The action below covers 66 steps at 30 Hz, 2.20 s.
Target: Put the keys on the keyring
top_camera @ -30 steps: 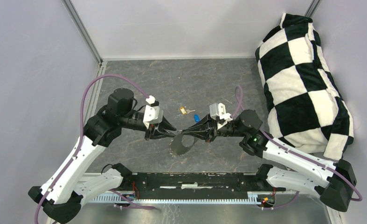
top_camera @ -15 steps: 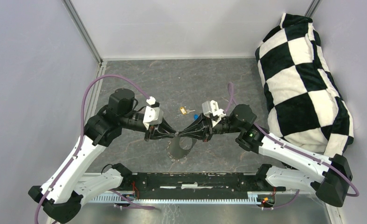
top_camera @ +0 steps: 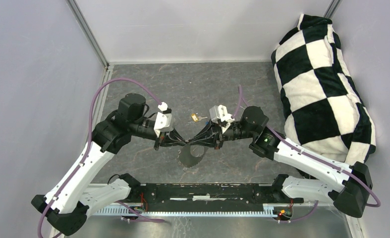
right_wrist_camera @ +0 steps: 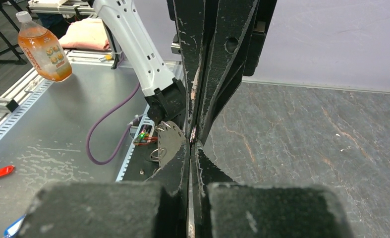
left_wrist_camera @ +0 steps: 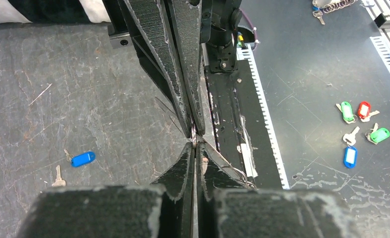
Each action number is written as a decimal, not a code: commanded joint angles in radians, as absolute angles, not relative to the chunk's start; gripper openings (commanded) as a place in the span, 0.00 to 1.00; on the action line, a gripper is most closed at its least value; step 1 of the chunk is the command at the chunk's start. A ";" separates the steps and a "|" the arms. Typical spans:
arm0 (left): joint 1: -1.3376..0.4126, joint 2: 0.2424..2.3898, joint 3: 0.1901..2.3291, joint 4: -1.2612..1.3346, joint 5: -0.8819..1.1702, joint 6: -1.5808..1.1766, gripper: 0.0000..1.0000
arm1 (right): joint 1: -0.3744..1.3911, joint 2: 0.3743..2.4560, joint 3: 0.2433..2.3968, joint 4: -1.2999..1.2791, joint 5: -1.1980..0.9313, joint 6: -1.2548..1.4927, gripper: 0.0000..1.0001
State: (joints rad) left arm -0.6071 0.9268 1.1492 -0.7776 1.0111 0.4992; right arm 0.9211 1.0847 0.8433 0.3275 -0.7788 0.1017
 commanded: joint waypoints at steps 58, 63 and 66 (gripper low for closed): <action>-0.634 0.744 0.989 -0.735 0.774 0.718 0.02 | 0.771 1.133 0.808 0.077 0.075 0.091 0.58; -0.632 0.687 0.924 -0.750 0.750 0.677 0.02 | 0.741 1.288 0.805 0.104 0.135 0.129 0.59; -0.632 0.672 0.885 -0.755 0.738 0.652 0.02 | 0.739 1.386 0.850 0.094 0.120 0.154 0.59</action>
